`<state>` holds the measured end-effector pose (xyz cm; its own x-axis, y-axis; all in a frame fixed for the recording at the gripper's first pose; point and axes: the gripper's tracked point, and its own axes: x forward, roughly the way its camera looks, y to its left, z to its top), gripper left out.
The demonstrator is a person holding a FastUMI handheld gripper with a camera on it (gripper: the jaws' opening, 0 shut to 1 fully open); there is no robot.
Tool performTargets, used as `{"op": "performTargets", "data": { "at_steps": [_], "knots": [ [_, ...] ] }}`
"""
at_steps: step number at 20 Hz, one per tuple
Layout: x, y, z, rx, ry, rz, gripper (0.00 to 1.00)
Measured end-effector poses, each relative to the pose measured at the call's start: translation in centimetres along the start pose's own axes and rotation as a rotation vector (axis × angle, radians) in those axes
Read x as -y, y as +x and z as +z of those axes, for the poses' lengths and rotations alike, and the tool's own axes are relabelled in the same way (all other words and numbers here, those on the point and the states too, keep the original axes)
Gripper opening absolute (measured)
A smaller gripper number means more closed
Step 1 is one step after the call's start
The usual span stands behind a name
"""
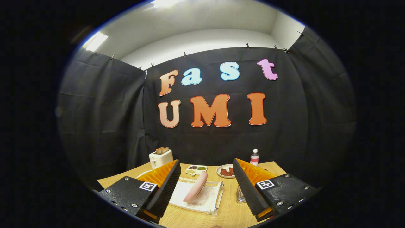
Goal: Take the plate from the dish rack, then take the spoon from the basket and place it into the plate.
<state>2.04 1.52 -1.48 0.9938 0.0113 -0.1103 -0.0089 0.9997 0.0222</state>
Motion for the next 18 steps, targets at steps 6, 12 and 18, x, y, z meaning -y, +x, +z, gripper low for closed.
{"op": "performTargets", "data": {
  "at_steps": [6, 12, 18],
  "knots": [
    [-0.3, 1.3, -2.5, -0.096, -0.031, 0.000, 0.98],
    [-1.7, 3.3, -3.7, -0.189, -0.030, 0.030, 0.98],
    [-3.0, 5.8, -6.1, -0.378, 0.006, 0.058, 0.98]
  ]
}}
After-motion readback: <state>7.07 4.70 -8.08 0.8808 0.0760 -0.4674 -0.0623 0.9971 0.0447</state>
